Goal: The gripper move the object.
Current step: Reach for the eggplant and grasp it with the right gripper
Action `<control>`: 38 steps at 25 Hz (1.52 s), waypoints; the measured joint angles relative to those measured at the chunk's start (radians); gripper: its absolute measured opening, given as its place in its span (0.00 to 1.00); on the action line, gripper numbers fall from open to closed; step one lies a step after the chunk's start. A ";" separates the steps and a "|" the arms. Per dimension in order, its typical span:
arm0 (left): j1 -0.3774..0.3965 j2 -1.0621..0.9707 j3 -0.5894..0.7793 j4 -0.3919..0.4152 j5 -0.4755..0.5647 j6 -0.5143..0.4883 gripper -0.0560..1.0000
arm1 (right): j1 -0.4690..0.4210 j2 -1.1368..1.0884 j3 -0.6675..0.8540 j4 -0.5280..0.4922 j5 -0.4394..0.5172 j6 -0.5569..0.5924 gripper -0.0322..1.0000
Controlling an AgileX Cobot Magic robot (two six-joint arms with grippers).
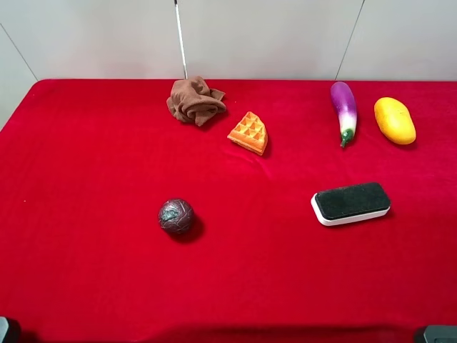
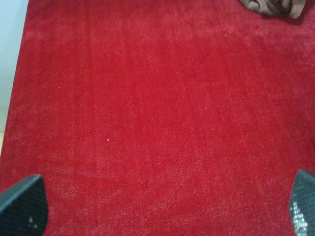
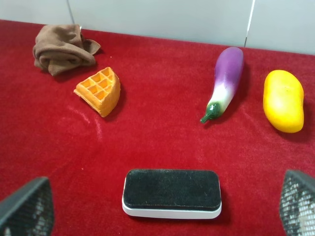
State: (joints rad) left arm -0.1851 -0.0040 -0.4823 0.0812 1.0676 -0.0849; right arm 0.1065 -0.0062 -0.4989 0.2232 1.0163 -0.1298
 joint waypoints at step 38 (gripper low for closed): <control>0.000 0.000 0.000 0.000 0.000 0.000 0.98 | 0.000 0.085 -0.002 -0.029 -0.005 0.000 0.70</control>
State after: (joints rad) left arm -0.1851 -0.0040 -0.4823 0.0812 1.0676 -0.0849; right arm 0.1065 0.0787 -0.5014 0.1941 1.0109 -0.1298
